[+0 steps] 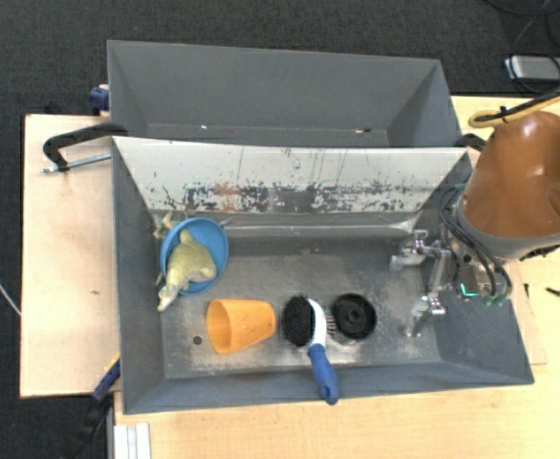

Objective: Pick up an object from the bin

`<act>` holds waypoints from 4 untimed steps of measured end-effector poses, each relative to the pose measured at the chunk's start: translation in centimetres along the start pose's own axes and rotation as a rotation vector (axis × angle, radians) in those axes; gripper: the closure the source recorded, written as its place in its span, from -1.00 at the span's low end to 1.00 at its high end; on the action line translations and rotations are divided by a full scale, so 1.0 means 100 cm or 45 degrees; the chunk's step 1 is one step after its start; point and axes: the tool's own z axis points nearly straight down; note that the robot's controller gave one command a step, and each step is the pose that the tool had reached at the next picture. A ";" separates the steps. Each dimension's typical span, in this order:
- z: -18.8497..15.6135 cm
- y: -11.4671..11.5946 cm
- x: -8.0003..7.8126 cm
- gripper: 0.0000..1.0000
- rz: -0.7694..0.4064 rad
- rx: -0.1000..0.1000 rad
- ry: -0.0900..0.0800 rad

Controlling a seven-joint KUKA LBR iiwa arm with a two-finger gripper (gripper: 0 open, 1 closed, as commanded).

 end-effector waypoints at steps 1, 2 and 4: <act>0.089 0.055 -0.024 -1.00 -0.298 0.004 -0.012; 0.086 0.055 -0.026 1.00 -0.297 0.004 -0.027; -0.106 0.053 -0.029 1.00 -0.769 0.009 -0.024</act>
Offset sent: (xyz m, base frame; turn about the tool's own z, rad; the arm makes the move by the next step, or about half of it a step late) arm 0.0210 0.0545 -0.0910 -0.2340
